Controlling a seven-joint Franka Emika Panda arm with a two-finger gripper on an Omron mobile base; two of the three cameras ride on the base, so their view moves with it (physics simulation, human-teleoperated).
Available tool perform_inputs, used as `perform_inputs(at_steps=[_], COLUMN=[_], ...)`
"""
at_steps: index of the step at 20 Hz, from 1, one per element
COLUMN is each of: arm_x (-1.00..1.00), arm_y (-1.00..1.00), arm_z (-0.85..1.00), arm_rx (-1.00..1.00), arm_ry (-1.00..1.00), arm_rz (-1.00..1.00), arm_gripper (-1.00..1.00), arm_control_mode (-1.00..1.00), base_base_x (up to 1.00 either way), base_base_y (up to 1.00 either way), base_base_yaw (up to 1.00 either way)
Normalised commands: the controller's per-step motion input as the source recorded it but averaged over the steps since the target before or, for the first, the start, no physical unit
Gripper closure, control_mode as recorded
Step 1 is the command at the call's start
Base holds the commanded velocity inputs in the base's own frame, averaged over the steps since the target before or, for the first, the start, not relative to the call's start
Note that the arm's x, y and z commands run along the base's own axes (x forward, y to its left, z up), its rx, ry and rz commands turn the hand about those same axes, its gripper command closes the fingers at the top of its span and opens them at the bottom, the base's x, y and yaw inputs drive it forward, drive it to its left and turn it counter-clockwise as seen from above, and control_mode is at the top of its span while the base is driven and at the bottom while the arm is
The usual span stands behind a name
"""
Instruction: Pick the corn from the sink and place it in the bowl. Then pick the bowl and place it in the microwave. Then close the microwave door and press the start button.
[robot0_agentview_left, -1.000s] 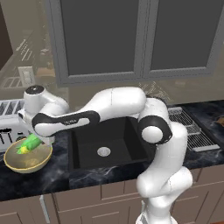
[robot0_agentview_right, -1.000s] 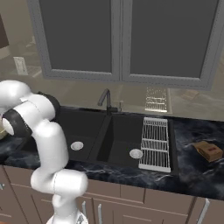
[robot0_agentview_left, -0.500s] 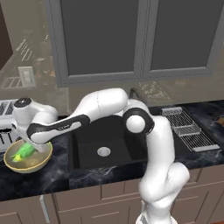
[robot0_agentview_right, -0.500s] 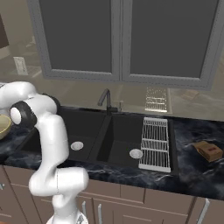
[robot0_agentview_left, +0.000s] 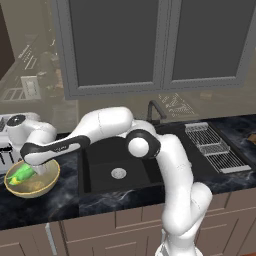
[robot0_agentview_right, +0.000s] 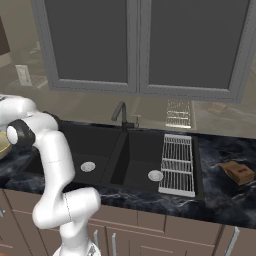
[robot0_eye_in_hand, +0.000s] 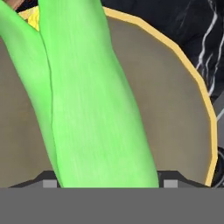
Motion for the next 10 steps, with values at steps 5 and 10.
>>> perform_inputs(at_steps=[5,10], arm_x=[0.23,0.2], arm_y=[0.02,0.0], arm_z=[-0.52,-0.3], arm_rx=[0.0,0.0], arm_ry=[0.0,0.02], arm_rz=[-0.01,-0.03], arm_gripper=[1.0,1.0], arm_control_mode=[-1.0,-1.0], base_base_x=[0.0,0.0], base_base_y=[0.0,0.0], base_base_yaw=[0.0,0.0])
